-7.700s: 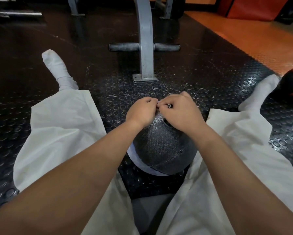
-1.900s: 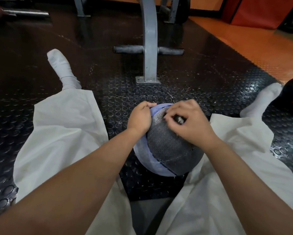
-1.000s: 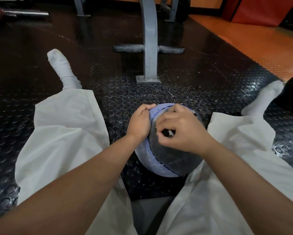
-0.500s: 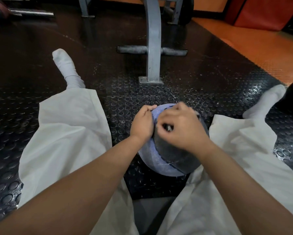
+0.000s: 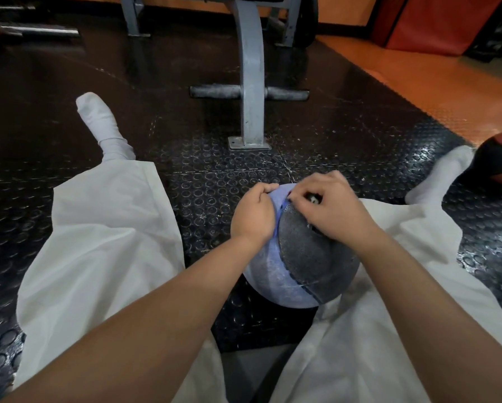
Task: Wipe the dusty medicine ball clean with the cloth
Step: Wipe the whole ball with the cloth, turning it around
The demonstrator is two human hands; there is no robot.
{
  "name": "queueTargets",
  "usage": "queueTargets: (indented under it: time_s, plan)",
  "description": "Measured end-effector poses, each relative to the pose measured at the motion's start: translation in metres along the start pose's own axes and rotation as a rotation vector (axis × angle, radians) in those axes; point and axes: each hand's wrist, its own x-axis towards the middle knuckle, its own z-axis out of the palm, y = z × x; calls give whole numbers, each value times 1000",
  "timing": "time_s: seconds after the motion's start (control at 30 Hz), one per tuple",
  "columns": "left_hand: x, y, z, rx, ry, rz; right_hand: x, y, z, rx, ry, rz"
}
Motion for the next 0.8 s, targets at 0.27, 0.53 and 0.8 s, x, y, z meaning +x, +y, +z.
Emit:
queueTargets:
  time_s: [0.27, 0.53, 0.8]
  plan:
    - [9, 12, 14, 60, 9, 5, -20, -7, -1, -43, -42, -111]
    - [6, 12, 14, 128, 32, 23, 16, 26, -11, 169, 47, 318]
    - [8, 6, 5, 87, -23, 44, -17, -10, 2, -47, -108, -238]
